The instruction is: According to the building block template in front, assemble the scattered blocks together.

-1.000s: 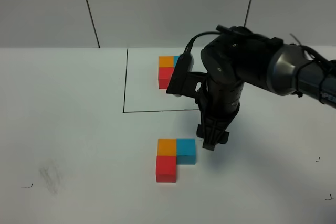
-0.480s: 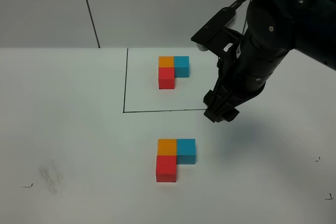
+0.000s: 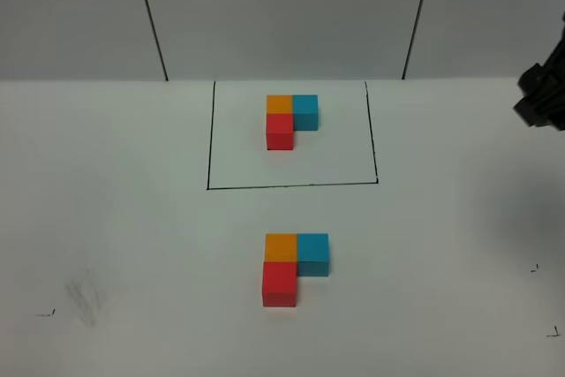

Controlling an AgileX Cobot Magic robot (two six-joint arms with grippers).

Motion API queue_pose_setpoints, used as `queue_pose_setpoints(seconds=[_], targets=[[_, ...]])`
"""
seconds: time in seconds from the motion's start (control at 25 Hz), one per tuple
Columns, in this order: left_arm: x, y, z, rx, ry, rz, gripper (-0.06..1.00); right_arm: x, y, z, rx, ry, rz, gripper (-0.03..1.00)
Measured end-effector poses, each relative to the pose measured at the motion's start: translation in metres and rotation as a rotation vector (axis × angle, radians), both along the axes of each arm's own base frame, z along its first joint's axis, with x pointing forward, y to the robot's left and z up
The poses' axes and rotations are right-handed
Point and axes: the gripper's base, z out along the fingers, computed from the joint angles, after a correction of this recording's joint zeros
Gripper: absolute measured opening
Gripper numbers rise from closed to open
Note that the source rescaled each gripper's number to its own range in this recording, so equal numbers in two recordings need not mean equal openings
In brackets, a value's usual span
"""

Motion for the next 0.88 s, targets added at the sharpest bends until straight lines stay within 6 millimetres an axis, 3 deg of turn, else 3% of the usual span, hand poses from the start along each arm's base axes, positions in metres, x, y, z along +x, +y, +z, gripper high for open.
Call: queue_pose_setpoints(seconds=[0.4, 0.52, 0.72, 0.88], targets=[[0.000, 0.000, 0.000, 0.000, -0.001, 0.000, 0.99, -0.080, -0.030, 0.074, 0.038, -0.279, -0.028, 0.54], [0.000, 0.000, 0.000, 0.000, -0.001, 0.000, 0.99, -0.114, -0.042, 0.090, 0.040, -0.371, -0.056, 0.54], [0.000, 0.000, 0.000, 0.000, -0.001, 0.000, 0.99, -0.182, -0.064, 0.100, 0.089, -0.514, -0.116, 0.54], [0.000, 0.000, 0.000, 0.000, -0.001, 0.000, 0.99, -0.240, -0.080, 0.084, 0.166, -0.598, -0.170, 0.54]])
